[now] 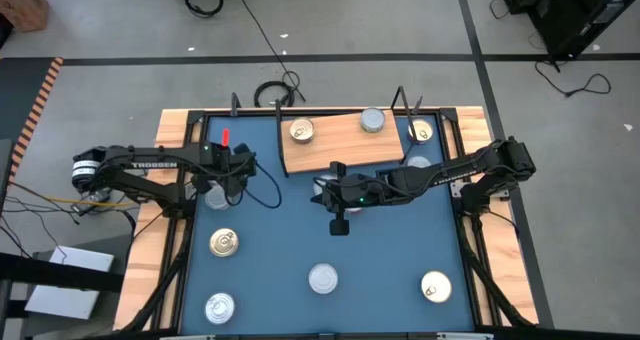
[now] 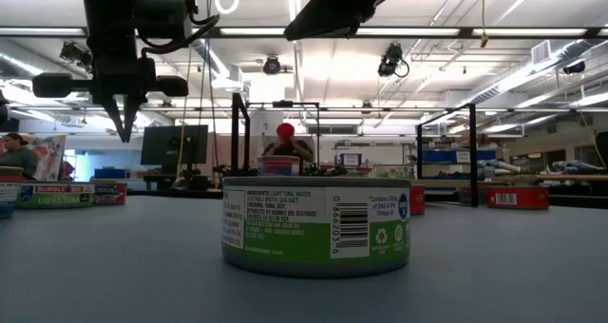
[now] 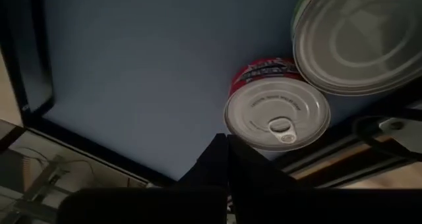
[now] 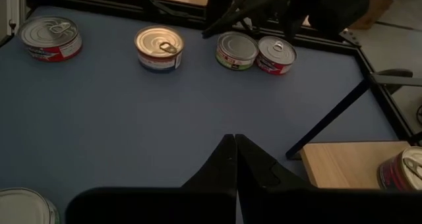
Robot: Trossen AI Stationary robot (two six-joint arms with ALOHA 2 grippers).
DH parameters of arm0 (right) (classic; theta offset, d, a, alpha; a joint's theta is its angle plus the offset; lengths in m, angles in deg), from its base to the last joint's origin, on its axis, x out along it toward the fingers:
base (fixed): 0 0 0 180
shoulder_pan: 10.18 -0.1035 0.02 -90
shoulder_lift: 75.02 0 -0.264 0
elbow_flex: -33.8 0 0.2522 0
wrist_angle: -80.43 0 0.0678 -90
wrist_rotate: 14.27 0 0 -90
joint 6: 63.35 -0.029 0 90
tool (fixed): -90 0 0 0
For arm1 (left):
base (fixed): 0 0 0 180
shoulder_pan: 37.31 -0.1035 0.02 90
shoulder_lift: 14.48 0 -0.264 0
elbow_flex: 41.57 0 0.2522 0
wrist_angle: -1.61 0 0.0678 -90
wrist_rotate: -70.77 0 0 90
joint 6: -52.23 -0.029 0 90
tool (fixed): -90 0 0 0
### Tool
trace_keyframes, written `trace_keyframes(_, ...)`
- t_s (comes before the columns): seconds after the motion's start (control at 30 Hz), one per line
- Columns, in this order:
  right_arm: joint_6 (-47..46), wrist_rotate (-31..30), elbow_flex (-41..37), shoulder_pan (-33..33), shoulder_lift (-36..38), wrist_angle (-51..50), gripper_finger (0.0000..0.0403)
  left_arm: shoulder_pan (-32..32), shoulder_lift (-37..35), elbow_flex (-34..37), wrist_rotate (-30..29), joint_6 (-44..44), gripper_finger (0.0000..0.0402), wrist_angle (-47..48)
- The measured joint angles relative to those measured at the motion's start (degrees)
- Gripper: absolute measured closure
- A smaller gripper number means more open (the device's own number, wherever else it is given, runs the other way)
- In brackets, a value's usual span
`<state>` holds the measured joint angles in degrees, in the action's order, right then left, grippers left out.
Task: Stack canned seafood by type on shelf
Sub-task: Put the red tuna can on the shelf
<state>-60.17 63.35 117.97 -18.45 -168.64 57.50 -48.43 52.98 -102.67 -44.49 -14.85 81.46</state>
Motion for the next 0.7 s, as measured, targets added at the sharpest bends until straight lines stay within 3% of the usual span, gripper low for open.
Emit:
trace_keyframes(0.53,0.0,0.0,0.0,-0.2,0.0,0.0,0.0398,-4.1,0.0,12.0,0.5,1.3,0.0396,-6.7)
trace_keyframes(0.7,0.0,0.0,0.0,-0.2,0.0,0.0,0.0398,-4.4,0.0,13.4,4.3,1.6,0.0396,-12.2)
